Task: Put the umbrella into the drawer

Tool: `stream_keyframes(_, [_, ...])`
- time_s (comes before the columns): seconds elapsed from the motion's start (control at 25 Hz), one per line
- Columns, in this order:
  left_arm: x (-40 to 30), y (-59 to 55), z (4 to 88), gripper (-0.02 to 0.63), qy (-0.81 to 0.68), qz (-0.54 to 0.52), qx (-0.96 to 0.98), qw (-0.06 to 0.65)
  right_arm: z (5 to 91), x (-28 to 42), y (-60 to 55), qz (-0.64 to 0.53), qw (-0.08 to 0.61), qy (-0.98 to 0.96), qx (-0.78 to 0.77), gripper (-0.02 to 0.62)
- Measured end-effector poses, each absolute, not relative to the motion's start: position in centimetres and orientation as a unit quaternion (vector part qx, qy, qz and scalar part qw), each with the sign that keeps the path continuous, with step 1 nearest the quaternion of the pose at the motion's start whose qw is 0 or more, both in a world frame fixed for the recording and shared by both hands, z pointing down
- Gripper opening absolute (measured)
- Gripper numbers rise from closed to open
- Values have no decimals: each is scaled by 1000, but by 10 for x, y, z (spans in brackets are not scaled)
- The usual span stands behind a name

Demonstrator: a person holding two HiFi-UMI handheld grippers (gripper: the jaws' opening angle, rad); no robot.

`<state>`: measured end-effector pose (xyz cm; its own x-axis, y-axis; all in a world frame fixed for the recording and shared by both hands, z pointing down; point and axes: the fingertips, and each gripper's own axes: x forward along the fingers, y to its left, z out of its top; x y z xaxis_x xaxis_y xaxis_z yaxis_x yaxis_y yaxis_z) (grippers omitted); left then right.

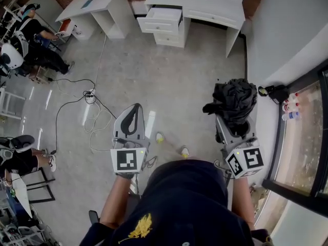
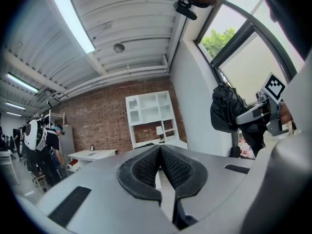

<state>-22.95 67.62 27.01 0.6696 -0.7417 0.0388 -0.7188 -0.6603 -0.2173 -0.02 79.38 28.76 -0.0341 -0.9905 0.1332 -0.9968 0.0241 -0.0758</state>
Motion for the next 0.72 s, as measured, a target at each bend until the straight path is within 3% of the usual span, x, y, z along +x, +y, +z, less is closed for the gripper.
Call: stream_keyframes(0.72, [-198, 674, 258, 17, 387, -56, -915, 99, 301, 30, 791, 93, 23, -710, 698, 265])
